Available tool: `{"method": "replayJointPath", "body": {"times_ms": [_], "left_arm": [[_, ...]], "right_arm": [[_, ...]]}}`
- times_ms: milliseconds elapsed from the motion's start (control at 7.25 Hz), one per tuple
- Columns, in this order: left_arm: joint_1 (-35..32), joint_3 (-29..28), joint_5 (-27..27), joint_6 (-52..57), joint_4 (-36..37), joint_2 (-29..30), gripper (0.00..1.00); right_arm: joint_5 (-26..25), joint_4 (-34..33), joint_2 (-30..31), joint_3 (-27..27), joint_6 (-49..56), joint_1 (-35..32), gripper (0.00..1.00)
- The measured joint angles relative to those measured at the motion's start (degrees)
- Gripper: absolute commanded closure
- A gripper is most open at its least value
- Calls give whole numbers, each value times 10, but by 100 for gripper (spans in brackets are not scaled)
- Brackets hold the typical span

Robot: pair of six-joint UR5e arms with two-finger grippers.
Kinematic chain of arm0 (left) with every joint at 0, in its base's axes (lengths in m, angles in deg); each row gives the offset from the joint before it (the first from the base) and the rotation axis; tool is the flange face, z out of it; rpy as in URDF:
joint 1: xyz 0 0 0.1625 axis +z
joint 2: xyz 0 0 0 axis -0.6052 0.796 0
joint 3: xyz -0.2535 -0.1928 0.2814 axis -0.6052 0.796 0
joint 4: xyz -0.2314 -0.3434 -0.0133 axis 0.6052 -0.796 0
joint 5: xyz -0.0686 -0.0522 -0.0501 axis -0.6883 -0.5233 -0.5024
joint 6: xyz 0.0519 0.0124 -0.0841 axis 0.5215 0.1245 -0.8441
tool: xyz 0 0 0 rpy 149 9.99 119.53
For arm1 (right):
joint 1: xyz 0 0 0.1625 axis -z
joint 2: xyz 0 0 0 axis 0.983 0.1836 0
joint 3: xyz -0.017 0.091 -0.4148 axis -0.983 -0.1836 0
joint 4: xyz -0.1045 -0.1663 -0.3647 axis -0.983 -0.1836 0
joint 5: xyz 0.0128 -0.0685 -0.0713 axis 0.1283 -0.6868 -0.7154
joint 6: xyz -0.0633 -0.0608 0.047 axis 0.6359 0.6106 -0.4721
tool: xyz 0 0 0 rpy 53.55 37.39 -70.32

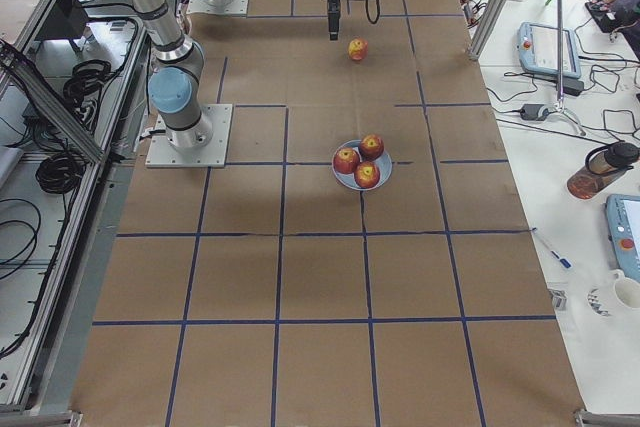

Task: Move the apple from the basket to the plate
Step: 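Raise the left gripper back above the basket, then reach the right gripper to the apple on the table and grasp it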

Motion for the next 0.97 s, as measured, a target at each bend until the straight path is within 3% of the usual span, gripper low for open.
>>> {"method": "replayJointPath", "body": {"times_ms": [966], "left_arm": [[1,-3,-14,-15,-3,-14,1]], "right_arm": [[-7,-150,-191,-62,-223,-194,0]]}}
